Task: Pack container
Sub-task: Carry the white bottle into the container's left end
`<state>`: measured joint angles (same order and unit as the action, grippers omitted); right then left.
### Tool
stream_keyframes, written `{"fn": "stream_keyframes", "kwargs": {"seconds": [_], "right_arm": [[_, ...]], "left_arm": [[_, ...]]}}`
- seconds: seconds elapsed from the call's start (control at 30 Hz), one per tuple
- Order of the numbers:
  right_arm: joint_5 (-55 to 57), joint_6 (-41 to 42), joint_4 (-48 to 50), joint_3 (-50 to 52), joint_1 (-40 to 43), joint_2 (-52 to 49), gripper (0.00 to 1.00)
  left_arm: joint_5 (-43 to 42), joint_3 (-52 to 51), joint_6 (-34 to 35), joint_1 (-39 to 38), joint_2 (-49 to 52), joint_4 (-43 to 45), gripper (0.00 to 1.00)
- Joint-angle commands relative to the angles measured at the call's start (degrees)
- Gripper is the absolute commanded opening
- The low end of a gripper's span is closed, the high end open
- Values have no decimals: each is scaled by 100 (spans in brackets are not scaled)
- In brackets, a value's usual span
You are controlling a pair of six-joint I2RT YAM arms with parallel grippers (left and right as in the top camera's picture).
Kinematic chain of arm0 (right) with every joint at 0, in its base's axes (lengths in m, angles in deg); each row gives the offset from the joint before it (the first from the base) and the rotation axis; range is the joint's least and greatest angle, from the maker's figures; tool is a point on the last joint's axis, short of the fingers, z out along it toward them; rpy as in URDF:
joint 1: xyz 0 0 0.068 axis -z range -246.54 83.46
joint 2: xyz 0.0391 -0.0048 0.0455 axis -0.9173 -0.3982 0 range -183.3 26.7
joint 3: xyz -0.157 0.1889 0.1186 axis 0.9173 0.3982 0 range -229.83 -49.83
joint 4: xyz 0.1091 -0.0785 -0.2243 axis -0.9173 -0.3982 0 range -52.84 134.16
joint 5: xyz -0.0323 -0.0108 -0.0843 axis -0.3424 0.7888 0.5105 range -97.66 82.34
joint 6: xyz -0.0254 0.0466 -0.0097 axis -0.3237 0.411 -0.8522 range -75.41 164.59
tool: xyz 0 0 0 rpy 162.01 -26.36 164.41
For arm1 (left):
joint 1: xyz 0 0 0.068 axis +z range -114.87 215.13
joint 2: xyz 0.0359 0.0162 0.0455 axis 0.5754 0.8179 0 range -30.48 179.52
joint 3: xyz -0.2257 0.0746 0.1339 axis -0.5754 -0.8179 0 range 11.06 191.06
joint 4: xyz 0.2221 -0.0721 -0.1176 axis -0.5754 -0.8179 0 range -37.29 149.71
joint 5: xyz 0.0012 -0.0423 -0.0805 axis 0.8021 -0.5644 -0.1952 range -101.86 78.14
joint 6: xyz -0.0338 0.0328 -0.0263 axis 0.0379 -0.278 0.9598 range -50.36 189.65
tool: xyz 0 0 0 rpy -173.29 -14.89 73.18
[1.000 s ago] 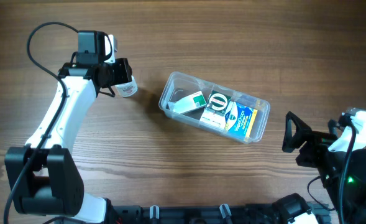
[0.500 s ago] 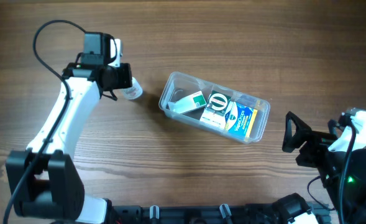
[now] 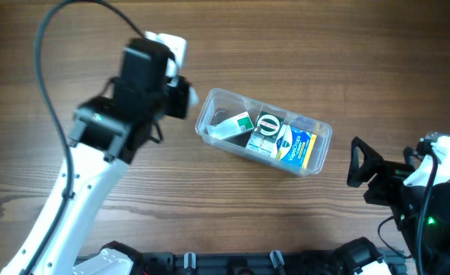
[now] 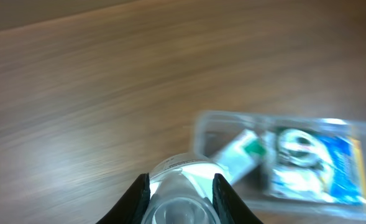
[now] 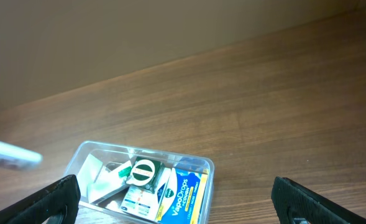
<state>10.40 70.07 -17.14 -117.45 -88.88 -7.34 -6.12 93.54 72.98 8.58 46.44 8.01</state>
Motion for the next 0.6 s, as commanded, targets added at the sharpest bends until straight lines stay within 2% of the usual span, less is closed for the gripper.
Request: {"fn": "stream_keyframes", "kwargs": {"seconds": [0.0,0.1,0.27,0.57], "right_arm": [[74,7,11,-31,-13,15,100],[74,7,11,-31,-13,15,100],[76,7,11,-31,-13,15,100],[76,7,11,-31,-13,15,100]], "left_arm": [[35,120,251,-857,0,24,22],[35,116,678,-1220,354,22,22],[11,116,1355,-1325,1126,28,20],[-251,116,1792,-1344,2175,48,20]]}}
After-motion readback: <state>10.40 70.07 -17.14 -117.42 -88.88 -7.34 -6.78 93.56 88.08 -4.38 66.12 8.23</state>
